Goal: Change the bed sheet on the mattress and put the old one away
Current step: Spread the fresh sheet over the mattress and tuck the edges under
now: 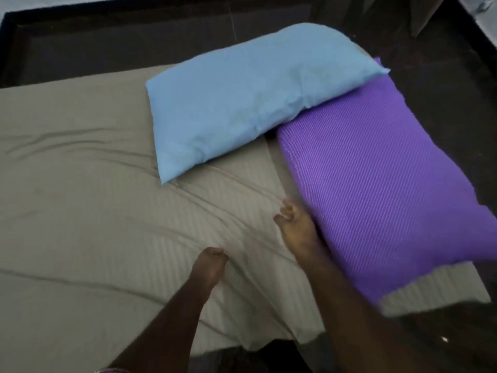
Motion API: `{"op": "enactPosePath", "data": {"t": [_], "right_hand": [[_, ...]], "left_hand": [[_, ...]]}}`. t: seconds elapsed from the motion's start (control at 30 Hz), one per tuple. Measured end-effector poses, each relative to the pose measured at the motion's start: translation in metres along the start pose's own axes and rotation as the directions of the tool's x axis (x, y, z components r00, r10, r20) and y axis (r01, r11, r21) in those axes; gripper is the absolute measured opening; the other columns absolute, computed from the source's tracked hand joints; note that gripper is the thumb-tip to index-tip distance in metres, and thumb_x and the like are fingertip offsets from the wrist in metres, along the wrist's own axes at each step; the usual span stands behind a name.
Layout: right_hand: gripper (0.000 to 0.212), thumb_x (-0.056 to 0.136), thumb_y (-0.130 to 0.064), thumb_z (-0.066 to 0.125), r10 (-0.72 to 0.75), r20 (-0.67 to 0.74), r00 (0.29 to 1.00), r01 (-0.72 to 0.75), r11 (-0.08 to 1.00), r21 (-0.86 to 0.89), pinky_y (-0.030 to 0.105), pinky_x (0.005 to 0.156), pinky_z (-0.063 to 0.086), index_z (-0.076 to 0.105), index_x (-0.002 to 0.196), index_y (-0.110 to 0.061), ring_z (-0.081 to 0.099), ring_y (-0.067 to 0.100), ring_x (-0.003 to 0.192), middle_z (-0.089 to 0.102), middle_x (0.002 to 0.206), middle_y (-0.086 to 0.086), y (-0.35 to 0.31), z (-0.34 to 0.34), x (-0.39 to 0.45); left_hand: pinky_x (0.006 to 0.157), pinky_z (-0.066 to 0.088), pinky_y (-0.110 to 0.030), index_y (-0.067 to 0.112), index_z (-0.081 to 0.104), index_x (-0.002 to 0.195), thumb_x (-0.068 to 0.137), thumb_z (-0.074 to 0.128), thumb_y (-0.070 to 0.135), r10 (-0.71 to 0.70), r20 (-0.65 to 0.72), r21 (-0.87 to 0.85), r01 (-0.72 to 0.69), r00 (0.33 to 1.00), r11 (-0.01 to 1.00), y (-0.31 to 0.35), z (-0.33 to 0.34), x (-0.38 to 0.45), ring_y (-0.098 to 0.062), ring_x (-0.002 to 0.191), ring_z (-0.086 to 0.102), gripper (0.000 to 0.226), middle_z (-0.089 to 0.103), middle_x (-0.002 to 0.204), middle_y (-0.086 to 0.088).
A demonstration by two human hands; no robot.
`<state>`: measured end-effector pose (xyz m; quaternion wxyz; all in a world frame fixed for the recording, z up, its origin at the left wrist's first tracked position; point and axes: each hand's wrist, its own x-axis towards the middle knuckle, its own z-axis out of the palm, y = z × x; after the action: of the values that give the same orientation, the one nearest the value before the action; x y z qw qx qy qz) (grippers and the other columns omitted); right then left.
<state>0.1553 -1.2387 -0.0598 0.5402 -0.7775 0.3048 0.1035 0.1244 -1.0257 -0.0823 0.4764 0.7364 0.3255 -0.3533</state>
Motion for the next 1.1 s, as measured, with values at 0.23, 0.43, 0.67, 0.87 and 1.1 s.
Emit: {"op": "enactPosePath", "data": {"t": [0.23, 0.43, 0.67, 0.87, 1.1], "right_hand": [[0.025, 0.091, -0.018, 0.066, 0.48, -0.271, 0.835, -0.269, 0.784, 0.559, 0.03, 0.051, 0.046, 0.057, 0.067, -0.018, 0.052, 0.018, 0.052, 0.055, 0.056, 0.002, 0.151, 0.061, -0.165], [0.041, 0.109, -0.023, 0.033, 0.729, 0.075, 0.68, -0.412, 0.296, 0.862, 0.039, 0.096, 0.046, 0.048, 0.142, -0.004, 0.05, 0.039, 0.132, 0.053, 0.14, 0.022, 0.22, 0.087, -0.192], [0.039, 0.105, -0.013, 0.032, 0.621, -0.065, 0.781, -0.198, 0.345, 0.917, 0.033, 0.077, 0.046, 0.041, 0.142, -0.019, 0.059, 0.032, 0.101, 0.057, 0.131, 0.012, 0.245, 0.107, -0.155], [0.021, 0.103, -0.019, 0.04, 0.552, -0.238, 0.8, -0.004, 0.4, 0.916, 0.032, 0.066, 0.047, 0.04, 0.123, -0.024, 0.057, 0.025, 0.078, 0.058, 0.121, 0.022, 0.267, 0.135, -0.141], [0.027, 0.1, -0.031, 0.06, 0.39, -0.56, 0.731, 0.332, 0.514, 0.791, 0.03, 0.051, 0.05, 0.053, 0.109, -0.005, 0.056, 0.011, 0.053, 0.061, 0.081, 0.008, 0.294, 0.163, -0.123]], "left_hand": [[0.044, 0.032, -0.02, 0.008, 0.069, 0.086, 0.099, 0.054, 0.019, -0.224, 0.131, -0.251, 0.251, 0.966, 0.935, -0.154, -0.012, -0.06, -0.017, 0.051, 0.057, 0.022, 0.067, 0.068, -0.006], [0.059, 0.042, -0.025, 0.018, 0.068, 0.104, 0.101, 0.054, 0.03, -0.332, 0.282, -0.431, 0.428, 0.9, 0.795, -0.232, -0.018, -0.059, -0.018, 0.082, 0.064, 0.018, 0.073, 0.098, 0.001], [0.053, 0.056, -0.023, 0.016, 0.064, 0.096, 0.102, 0.047, 0.013, -0.212, 0.222, -0.748, 0.306, 0.952, 0.589, -0.271, 0.004, -0.011, -0.012, 0.075, 0.072, 0.018, 0.077, 0.091, 0.001], [0.051, 0.051, -0.017, 0.02, 0.063, 0.088, 0.097, 0.055, 0.015, -0.003, 0.11, -0.79, 0.089, 0.994, 0.606, -0.288, 0.018, 0.002, -0.006, 0.057, 0.068, 0.013, 0.072, 0.071, 0.005], [0.046, 0.04, -0.016, 0.021, 0.062, 0.08, 0.094, 0.057, 0.016, 0.298, -0.09, -0.825, -0.239, 0.95, 0.512, -0.32, 0.04, 0.033, -0.006, 0.05, 0.053, 0.016, 0.058, 0.06, 0.005]]}}
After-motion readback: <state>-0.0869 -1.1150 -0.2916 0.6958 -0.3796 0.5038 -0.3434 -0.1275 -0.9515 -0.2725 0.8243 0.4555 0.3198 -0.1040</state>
